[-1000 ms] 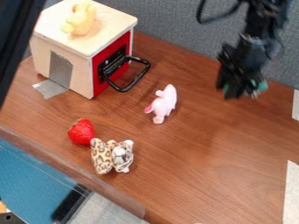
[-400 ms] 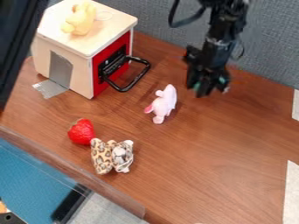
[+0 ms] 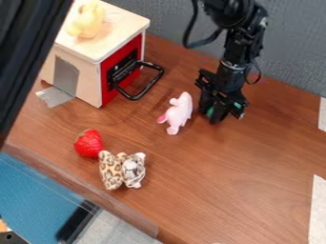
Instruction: Picking and placing the green toy at the left side of the table
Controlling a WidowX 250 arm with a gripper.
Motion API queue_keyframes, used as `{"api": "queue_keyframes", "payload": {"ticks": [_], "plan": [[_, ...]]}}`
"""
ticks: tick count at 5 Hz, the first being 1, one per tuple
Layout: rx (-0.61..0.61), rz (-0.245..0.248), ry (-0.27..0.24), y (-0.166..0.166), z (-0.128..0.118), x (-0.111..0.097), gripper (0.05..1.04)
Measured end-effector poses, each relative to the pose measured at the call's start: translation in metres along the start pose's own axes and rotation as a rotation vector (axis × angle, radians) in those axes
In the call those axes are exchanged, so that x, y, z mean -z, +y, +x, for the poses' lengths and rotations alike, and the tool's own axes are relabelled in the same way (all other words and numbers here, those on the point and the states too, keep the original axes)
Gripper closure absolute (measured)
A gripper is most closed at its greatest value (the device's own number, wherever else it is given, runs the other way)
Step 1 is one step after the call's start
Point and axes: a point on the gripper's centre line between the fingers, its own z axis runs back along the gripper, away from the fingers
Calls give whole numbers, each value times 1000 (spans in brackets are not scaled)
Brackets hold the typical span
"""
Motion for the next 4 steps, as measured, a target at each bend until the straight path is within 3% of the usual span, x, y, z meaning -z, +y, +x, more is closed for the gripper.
{"api": "queue_keyframes", "payload": {"ticks": [1, 2, 3, 4], "plan": [[1, 3, 12, -11, 0, 1, 333], [-21, 12, 11, -10, -2, -7, 95], [-71, 41, -60, -6, -4, -54, 81], [-117, 61, -91, -5, -14, -92, 83]]}}
